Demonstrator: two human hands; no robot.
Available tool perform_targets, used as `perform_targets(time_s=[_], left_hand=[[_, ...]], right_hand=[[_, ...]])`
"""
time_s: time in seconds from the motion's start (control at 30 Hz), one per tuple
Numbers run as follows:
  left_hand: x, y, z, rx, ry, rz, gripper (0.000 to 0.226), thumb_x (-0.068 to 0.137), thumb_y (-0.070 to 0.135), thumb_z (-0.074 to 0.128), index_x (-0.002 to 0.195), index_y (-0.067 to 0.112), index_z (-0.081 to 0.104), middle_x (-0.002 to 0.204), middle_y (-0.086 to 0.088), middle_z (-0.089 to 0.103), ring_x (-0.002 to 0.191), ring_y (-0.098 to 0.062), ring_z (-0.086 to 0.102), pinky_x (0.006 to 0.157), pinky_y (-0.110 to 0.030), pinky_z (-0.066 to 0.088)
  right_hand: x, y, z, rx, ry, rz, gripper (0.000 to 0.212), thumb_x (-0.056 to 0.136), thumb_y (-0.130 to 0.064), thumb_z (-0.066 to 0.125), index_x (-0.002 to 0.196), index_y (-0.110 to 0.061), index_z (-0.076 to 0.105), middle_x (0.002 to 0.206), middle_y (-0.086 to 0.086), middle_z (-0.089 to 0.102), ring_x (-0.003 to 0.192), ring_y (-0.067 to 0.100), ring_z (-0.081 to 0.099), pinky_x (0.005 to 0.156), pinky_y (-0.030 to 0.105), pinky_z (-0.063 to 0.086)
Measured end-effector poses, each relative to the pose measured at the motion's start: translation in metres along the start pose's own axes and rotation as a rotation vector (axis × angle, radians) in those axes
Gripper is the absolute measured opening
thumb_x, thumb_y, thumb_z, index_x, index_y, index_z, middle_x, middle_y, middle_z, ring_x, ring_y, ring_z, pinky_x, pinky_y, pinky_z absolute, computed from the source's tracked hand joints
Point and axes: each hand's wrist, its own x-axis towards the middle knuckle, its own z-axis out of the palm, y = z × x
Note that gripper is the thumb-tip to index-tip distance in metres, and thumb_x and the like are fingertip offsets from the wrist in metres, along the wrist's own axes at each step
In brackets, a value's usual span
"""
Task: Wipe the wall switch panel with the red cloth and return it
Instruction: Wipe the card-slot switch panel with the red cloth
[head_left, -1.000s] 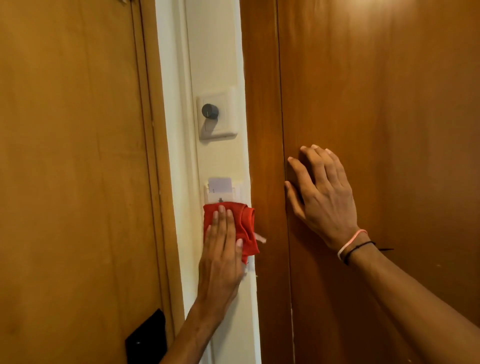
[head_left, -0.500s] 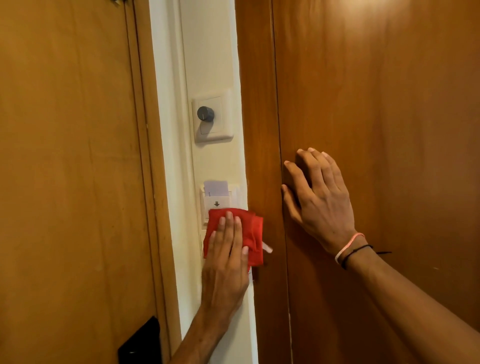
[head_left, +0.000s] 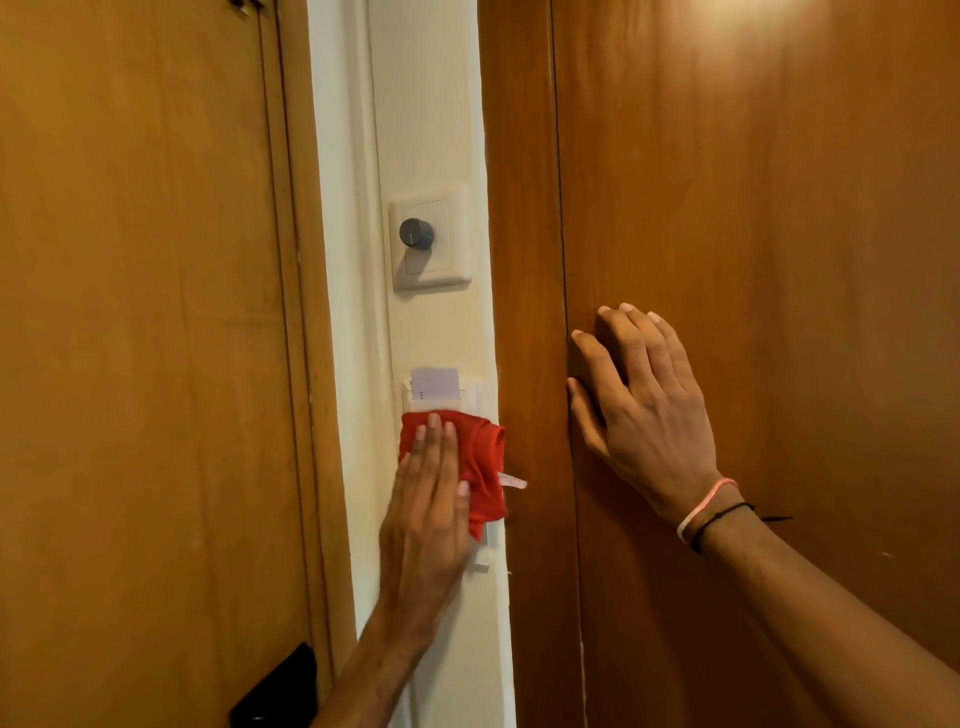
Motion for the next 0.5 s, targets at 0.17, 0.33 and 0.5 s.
perform_targets(time_s=[0.17,0.33,0.5], left_hand=[[0.002,0.004,-0.002,0.009,0.003,-0.05,0.054,0.103,0.034,0.025,0.149,0.005,0.026,0.154,-0.016,0.034,0.146,-0.032,0.028,0.115,-0.051,0.035],[0.017,0.001,-0.011,-0.063,0.047,-0.146,0.059,0.103,0.042,0.021,0.147,0.004,0.03,0.152,-0.018,0.038,0.143,-0.032,0.032,0.113,-0.054,0.037],[0.015,-0.007,-0.018,-0.019,-0.015,-0.023,0.06,0.1,0.04,0.033,0.143,-0.001,0.04,0.146,-0.022,0.046,0.136,-0.039,0.043,0.107,-0.057,0.045]], right_hand=[[-0.001,0.001,0.001,0.009,-0.002,-0.004,0.052,0.103,-0.043,0.043,0.145,-0.012,0.049,0.153,0.022,0.045,0.146,0.038,0.038,0.126,0.049,0.023],[0.0,0.001,0.001,0.007,-0.007,-0.006,0.053,0.103,-0.043,0.043,0.144,-0.012,0.049,0.153,0.022,0.045,0.146,0.039,0.039,0.125,0.049,0.023],[0.0,0.001,0.0,0.006,-0.014,-0.008,0.052,0.103,-0.043,0.042,0.144,-0.012,0.049,0.154,0.022,0.045,0.146,0.039,0.04,0.125,0.049,0.024]])
